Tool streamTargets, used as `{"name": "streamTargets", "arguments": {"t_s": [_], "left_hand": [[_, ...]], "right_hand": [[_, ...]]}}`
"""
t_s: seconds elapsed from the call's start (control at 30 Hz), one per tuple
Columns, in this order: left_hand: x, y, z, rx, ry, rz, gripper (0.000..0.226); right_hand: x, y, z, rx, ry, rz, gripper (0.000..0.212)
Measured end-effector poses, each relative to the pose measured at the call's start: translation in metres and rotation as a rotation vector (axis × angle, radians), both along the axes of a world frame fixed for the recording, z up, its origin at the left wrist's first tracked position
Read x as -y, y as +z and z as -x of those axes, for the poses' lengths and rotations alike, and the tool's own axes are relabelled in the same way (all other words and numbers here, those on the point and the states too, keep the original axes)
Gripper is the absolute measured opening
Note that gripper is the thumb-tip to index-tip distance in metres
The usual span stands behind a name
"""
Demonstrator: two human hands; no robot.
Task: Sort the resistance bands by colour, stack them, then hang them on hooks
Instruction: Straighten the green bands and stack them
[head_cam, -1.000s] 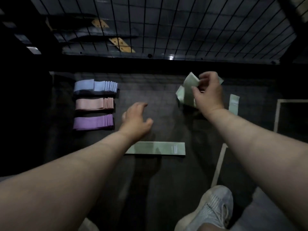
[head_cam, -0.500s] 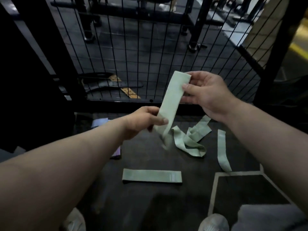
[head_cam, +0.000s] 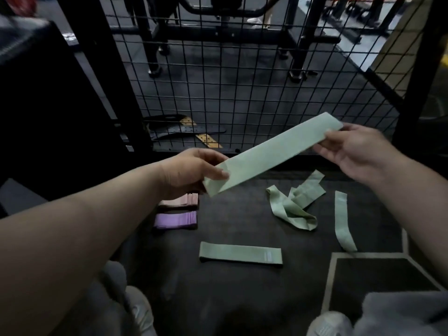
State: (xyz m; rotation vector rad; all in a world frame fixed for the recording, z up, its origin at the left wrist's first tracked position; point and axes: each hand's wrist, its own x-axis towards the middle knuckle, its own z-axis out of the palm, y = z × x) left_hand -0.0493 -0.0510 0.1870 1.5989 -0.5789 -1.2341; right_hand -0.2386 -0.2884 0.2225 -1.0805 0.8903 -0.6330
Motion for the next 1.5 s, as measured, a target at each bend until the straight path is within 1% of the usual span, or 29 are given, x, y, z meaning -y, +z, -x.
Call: {"name": "streamTargets", "arguments": {"t_s": [0.1, 0.23, 0.27, 0.33, 0.37, 0.43, 0.53, 0.6, 0.67, 0.73, 0.77, 0.83, 0.9, 1.0, 1.07, 1.13, 1.2, 1.23, 1.3, 1.33, 1.37, 1.4, 1.47, 1.5], "left_hand": [[0.001, -0.008, -0.002, 0.072, 0.132, -0.106, 0.019], [0.011, -0.012, -0.006, 0.052, 0.347, -0.099, 0.016], [0.013, -0.012, -0.008, 0.099, 0.381, -0.105, 0.015], [0.017, -0.012, -0.012, 0.247, 0.414, -0.123, 0.014], [0.020, -0.010, -0.013, 0.305, 0.430, -0.104, 0.013], [0.023, -0.007, -0.015, 0.331, 0.493, -0.006, 0.014], [0.024, -0.002, -0.017, 0.271, 0.636, 0.168, 0.019], [0.024, -0.002, -0.021, 0.234, 0.685, 0.243, 0.023], [0.025, -0.001, -0.024, 0.131, 0.725, 0.309, 0.019], [0.027, 0.000, -0.026, 0.054, 0.787, 0.345, 0.013], [0.028, 0.000, -0.026, 0.051, 0.813, 0.347, 0.010], [0.028, -0.001, -0.024, 0.106, 0.837, 0.325, 0.018], [0.027, -0.002, -0.022, 0.179, 0.846, 0.307, 0.026], [0.026, 0.000, -0.021, 0.183, 0.849, 0.327, 0.034], [0.026, 0.003, -0.021, 0.119, 0.824, 0.349, 0.040], [0.029, 0.007, -0.018, -0.014, 0.790, 0.381, 0.046], [0.031, 0.012, -0.009, -0.124, 0.722, 0.402, 0.046], [0.031, 0.013, -0.003, -0.147, 0.671, 0.400, 0.045], [0.033, 0.015, 0.009, -0.140, 0.569, 0.395, 0.043], [0.034, 0.014, 0.015, -0.124, 0.524, 0.396, 0.041], [0.035, 0.013, 0.021, -0.106, 0.478, 0.402, 0.039], [0.036, 0.011, 0.026, -0.085, 0.428, 0.407, 0.037], [0.039, 0.008, 0.035, -0.035, 0.320, 0.413, 0.036], [0.040, 0.006, 0.039, -0.008, 0.276, 0.413, 0.037]], "right_hand": [[0.007, 0.008, 0.004, -0.039, 0.014, -0.025, 0.021], [0.016, 0.007, 0.011, -0.162, 0.080, -0.080, 0.019], [0.019, 0.006, 0.013, -0.236, 0.109, -0.035, 0.019], [0.023, 0.008, 0.015, -0.388, 0.183, 0.129, 0.022], [0.024, 0.010, 0.016, -0.429, 0.218, 0.185, 0.022], [0.026, 0.013, 0.019, -0.470, 0.279, 0.198, 0.019], [0.023, 0.018, 0.024, -0.463, 0.376, 0.176, 0.018], [0.020, 0.021, 0.027, -0.384, 0.417, 0.171, 0.020], [0.019, 0.024, 0.028, -0.334, 0.425, 0.224, 0.022], [0.019, 0.026, 0.028, -0.319, 0.413, 0.289, 0.027], [0.019, 0.026, 0.027, -0.311, 0.403, 0.290, 0.030], [0.018, 0.026, 0.025, -0.318, 0.394, 0.259, 0.034], [0.016, 0.026, 0.025, -0.332, 0.396, 0.234, 0.035], [0.015, 0.027, 0.025, -0.341, 0.402, 0.224, 0.032], [0.015, 0.025, 0.024, -0.374, 0.413, 0.235, 0.028], [0.013, 0.022, 0.024, -0.447, 0.446, 0.264, 0.024], [0.009, 0.019, 0.021, -0.544, 0.499, 0.329, 0.022], [0.005, 0.015, 0.020, -0.603, 0.536, 0.376, 0.021], [-0.005, 0.012, 0.016, -0.756, 0.605, 0.551, 0.016], [-0.012, 0.012, 0.014, -0.790, 0.619, 0.646, 0.014], [-0.020, 0.012, 0.011, -0.759, 0.625, 0.710, 0.019], [-0.029, 0.012, 0.008, -0.672, 0.628, 0.737, 0.027], [-0.048, 0.012, 0.001, -0.444, 0.654, 0.702, 0.041], [-0.057, 0.011, -0.003, -0.361, 0.667, 0.677, 0.043]]}}
